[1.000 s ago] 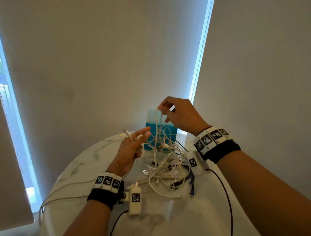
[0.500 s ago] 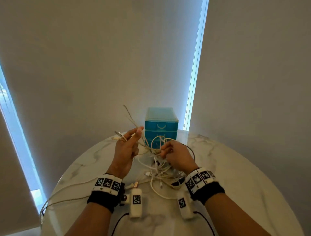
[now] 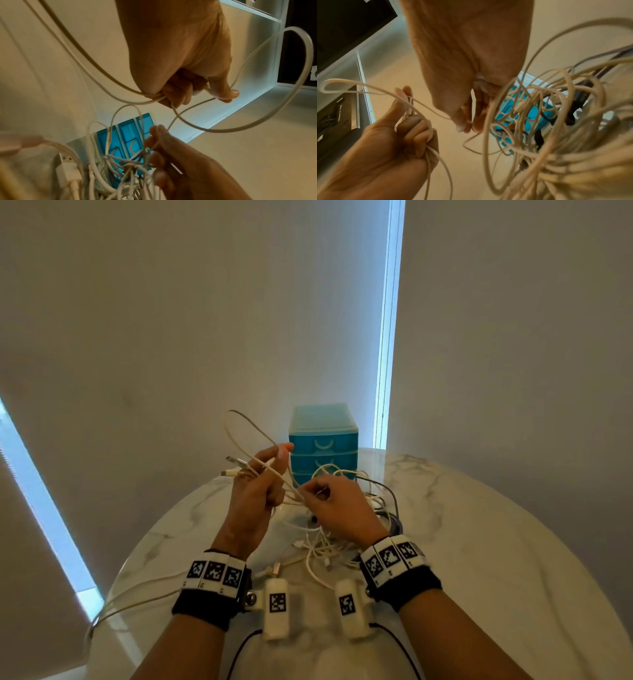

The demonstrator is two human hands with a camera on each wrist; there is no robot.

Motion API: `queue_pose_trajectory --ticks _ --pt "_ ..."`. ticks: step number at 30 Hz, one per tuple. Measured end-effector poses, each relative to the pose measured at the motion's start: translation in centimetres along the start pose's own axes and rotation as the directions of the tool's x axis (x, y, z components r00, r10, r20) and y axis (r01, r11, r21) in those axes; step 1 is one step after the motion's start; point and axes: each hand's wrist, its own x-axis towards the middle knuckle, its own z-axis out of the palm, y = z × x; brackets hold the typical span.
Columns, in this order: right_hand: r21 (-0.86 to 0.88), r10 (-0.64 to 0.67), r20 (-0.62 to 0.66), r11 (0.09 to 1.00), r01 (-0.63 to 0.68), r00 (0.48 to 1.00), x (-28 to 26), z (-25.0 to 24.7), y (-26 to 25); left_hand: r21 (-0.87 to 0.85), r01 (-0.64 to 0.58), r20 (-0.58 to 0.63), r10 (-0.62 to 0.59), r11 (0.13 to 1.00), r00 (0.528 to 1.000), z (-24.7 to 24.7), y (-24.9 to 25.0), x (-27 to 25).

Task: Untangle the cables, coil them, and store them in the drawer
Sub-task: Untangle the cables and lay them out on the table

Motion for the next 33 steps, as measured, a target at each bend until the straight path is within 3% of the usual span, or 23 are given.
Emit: queue_pose_trajectory --ticks 2,5,6,10,12,14,15,16,19,23,25,28,33 --pt "0.033 -0.048 -0.193 0.998 0.056 0.98 0.3 -0.6 -0.3 0.131 0.016 0.014 -0.018 0.991 1.0 0.2 0.2 0.0" --pt "0.158 -0.065 -0.487 0.974 0.161 0.871 1.0 -3.0 -1.8 0.38 0.141 0.036 -0.167 0.914 0.985 0.5 0.0 0.1" --pt "0.186 -0.047 -0.52 0.968 0.167 0.853 1.2 -3.8 -2.1 0.421 0.205 0.022 -0.235 0.884 0.972 0.5 -0.2 0.1" --pt "0.322 0.113 -0.394 0.947 0.021 0.912 1.1 -5.4 -1.7 0.46 0.375 -0.042 -0.403 0.805 0.914 -0.8 -0.9 0.2" --pt "0.357 0.13 -0.519 0.931 0.075 0.845 1.3 -7.0 -2.0 0.484 0.404 -0.065 -0.429 0.776 0.901 -1.5 -1.1 0.3" --pt "0.395 0.082 -0.63 0.89 0.228 0.772 1.5 -8.7 -2.8 0.478 0.41 -0.072 -0.431 0.777 0.9 -1.5 -1.2 0.4" --pt "0.41 0.055 -0.627 0.871 0.27 0.777 1.6 -9.0 -2.9 0.476 0.393 -0.075 -0.409 0.787 0.91 -1.3 -1.0 0.4" --pt "0.406 0.036 -0.58 0.879 0.251 0.814 1.5 -8.8 -2.8 0.479 0.369 -0.09 -0.373 0.797 0.923 -1.1 -1.0 0.4" --pt "0.284 0.011 -0.344 0.954 0.093 0.939 1.0 -7.0 -2.3 0.477 0.276 -0.129 -0.244 0.835 0.961 -0.1 -0.5 0.1" --pt "0.286 -0.176 -0.29 0.922 0.261 0.941 1.2 -7.6 -4.4 0.47 0.158 -0.012 -0.173 0.869 0.985 2.0 0.7 -0.5" --pt "0.339 -0.234 -0.229 0.891 0.303 0.945 1.0 -7.6 -5.0 0.475 0.144 -0.018 -0.154 0.868 0.988 2.7 0.6 -0.6" --pt "0.384 -0.182 -0.118 0.898 0.214 0.976 0.7 -6.2 -4.2 0.476 0.112 -0.058 -0.096 0.872 0.994 2.4 0.0 -0.7" --pt "0.339 -0.114 -0.145 0.927 0.158 0.983 1.4 -4.9 -2.7 0.485 0.113 -0.072 -0.09 0.867 0.993 1.8 -0.6 -0.5"
